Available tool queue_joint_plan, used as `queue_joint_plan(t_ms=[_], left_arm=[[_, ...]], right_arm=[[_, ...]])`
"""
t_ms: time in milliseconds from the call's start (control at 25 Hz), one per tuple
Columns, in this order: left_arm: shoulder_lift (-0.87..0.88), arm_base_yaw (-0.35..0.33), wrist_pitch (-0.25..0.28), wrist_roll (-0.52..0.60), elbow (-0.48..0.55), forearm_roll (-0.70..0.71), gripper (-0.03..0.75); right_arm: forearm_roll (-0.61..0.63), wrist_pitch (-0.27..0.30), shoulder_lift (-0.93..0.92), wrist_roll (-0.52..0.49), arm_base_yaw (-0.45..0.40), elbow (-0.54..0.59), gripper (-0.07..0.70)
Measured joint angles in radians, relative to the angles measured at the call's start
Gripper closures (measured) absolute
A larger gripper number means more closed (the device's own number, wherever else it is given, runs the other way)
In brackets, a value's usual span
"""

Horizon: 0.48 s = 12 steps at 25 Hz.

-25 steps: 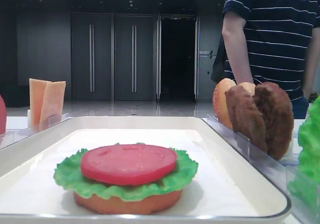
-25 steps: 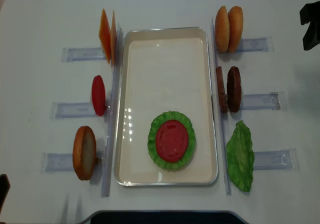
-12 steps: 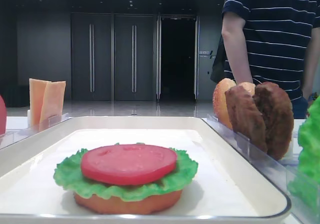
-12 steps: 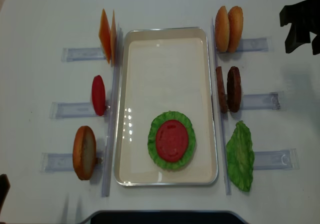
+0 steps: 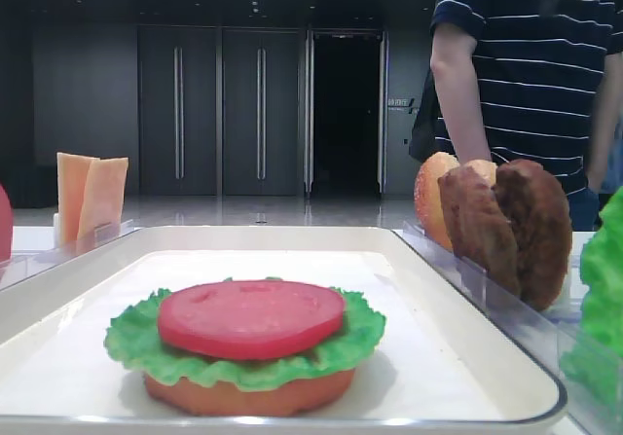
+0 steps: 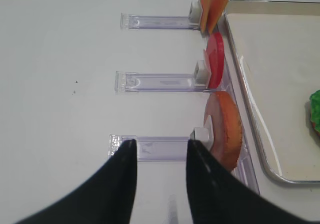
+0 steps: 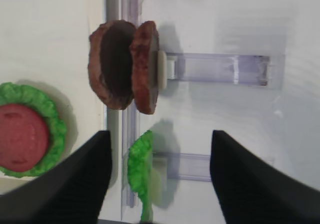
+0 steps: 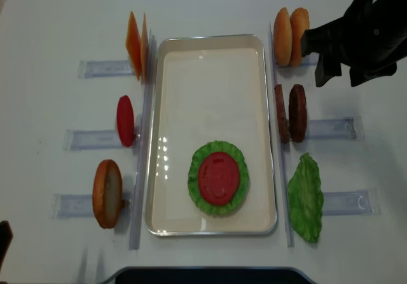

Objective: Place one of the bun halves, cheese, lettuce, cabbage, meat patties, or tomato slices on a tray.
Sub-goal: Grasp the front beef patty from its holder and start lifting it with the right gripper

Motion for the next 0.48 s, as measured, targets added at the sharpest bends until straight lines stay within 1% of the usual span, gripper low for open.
queue_joint_plan(t_ms=[200, 480], left_arm=[[0.0, 0.0, 0.0, 0.0, 0.0, 0.0, 0.45], [0.0, 0.0, 0.0, 0.0, 0.0, 0.0, 0.45]], right_arm=[[0.0, -0.007, 0.0, 0.073, 0.089, 0.0, 0.192], [-0.001, -0.054, 0.002, 0.139, 0.177, 0.0, 0.192]])
